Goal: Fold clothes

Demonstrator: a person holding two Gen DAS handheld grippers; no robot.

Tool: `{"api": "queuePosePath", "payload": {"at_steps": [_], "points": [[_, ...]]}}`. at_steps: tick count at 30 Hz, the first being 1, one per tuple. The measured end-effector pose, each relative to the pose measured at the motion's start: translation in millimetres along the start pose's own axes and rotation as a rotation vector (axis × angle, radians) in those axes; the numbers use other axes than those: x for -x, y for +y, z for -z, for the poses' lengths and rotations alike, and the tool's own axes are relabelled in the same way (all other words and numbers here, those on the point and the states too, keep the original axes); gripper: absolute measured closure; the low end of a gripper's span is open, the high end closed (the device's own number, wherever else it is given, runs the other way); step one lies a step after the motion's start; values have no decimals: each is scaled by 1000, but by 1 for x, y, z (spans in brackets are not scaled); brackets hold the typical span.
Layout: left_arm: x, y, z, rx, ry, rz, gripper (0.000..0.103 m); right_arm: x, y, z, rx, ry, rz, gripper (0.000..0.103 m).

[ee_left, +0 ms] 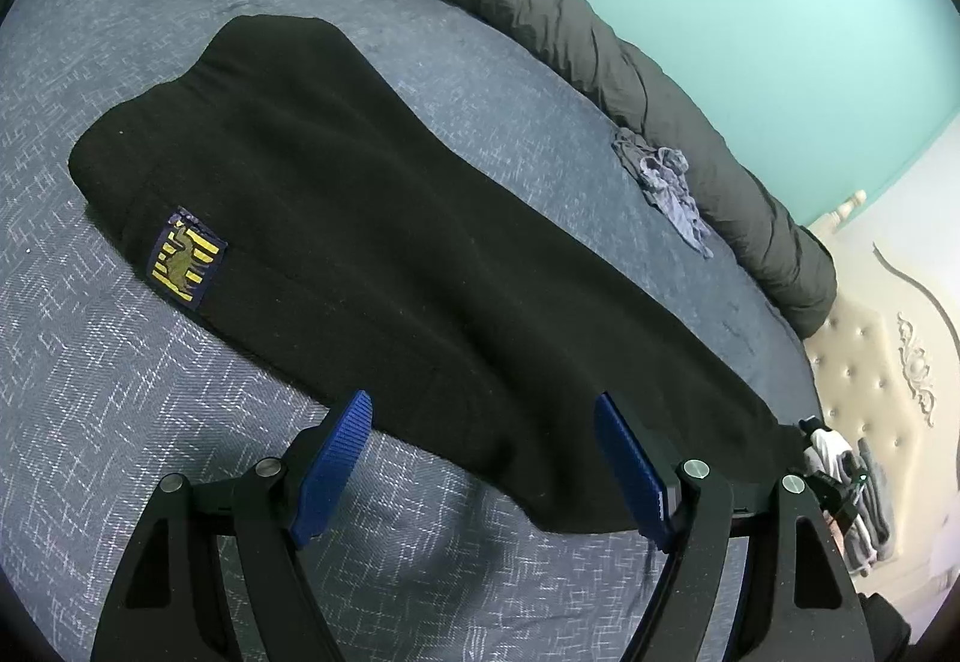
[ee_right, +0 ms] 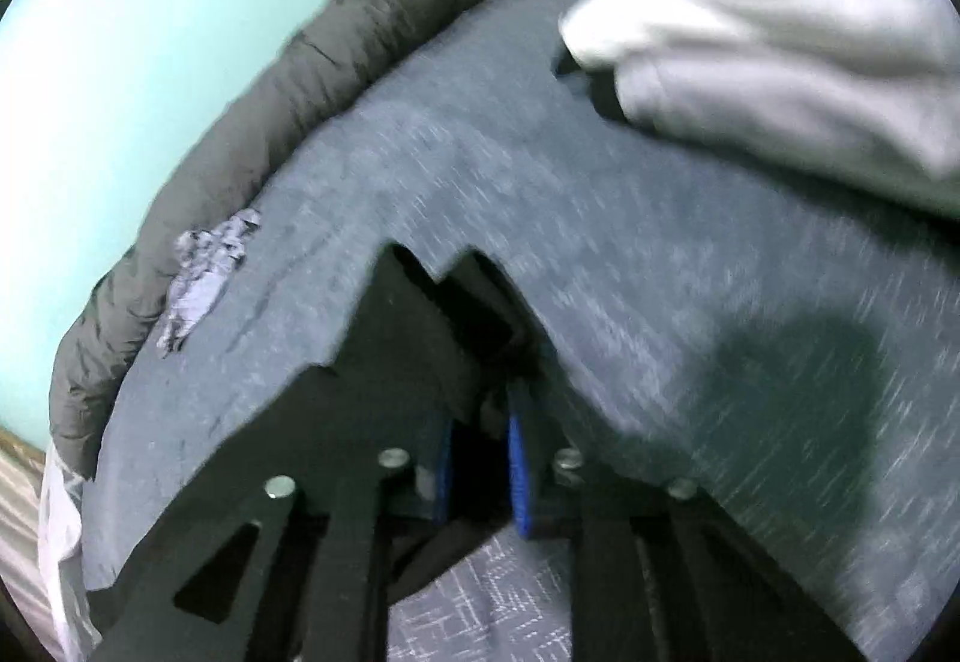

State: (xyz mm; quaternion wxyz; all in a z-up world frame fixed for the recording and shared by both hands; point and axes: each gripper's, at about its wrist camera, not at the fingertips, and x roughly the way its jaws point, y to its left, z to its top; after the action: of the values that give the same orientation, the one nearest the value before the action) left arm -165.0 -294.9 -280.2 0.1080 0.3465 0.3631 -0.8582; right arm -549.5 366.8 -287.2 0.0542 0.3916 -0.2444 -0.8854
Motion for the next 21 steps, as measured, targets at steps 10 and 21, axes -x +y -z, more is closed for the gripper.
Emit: {"api": "queuePosePath", "payload": {"at_steps": [10,21], "points": [[5,4,2,2,-4,3,23,37,7,-47,11,-91,-31,91],[7,11,0,15,-7,-2,23,84,13,-113,64,-206,67,92]]}}
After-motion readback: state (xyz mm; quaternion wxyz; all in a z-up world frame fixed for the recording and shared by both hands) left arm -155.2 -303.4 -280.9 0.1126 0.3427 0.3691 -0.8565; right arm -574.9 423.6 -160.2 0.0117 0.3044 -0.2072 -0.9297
